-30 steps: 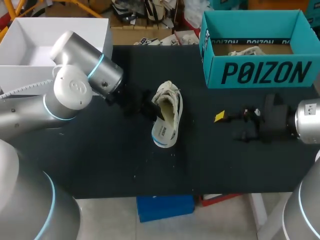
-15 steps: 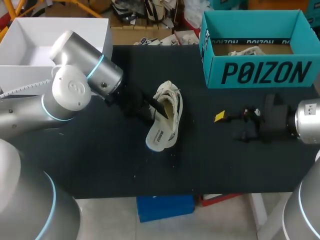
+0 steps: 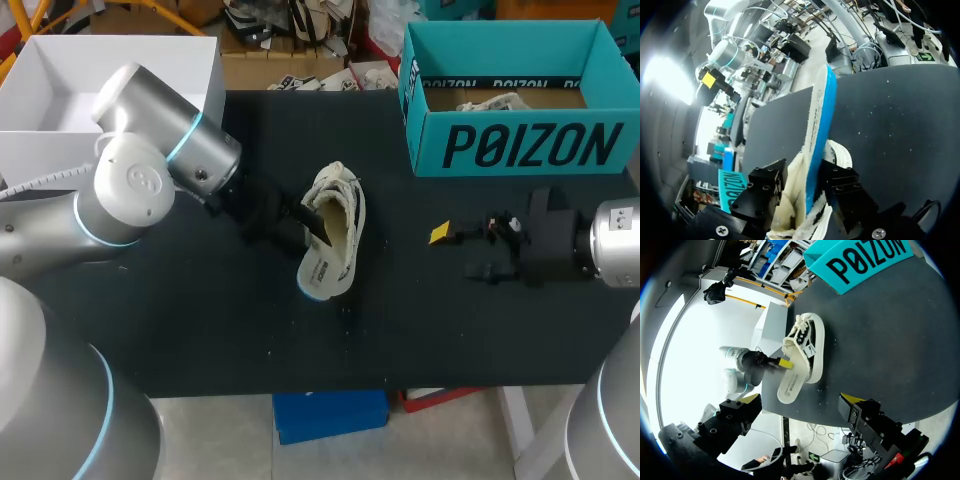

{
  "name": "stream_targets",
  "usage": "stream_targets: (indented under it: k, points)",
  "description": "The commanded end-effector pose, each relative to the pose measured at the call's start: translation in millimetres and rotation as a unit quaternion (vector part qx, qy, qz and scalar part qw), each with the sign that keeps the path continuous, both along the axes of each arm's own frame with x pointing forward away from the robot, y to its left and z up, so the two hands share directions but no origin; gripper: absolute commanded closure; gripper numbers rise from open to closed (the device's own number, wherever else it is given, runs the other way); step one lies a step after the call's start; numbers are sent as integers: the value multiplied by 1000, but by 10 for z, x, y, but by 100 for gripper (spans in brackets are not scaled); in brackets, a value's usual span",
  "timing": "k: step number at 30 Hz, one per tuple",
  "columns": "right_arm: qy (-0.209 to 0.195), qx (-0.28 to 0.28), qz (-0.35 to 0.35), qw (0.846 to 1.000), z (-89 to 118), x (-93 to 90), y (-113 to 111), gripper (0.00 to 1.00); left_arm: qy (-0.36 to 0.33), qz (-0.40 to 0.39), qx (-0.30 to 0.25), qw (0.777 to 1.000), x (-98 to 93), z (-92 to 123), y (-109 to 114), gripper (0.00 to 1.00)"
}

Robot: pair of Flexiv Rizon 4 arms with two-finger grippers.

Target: Take the shoe out of the shoebox, open the shoe tongue, remove and reinsert the insole, then place the shoe into the shoebox

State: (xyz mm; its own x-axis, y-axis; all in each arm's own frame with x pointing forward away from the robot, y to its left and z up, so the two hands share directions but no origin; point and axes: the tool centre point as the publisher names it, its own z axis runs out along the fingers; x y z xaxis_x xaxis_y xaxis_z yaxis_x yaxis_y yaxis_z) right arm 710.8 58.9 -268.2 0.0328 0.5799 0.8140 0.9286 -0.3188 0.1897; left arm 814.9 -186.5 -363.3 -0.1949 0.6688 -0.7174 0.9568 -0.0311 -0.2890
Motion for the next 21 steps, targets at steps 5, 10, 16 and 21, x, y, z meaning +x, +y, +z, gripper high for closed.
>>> stream_targets:
  k: [5,10,16,21]
  points:
    - [0,-1,-1,1000,3,-4,6,0,-1,-2,1,1000,-137,37,102,63]
    - [0,-1,-1,1000,3,-4,6,0,-4,-4,-2,1000,-179,66,137,66]
    - [0,-1,-1,1000,3,-4,6,0,-4,-8,-5,1000,-206,75,125,87]
    - [0,-1,-1,1000,3,-4,6,0,7,-23,-2,1000,-228,37,60,100]
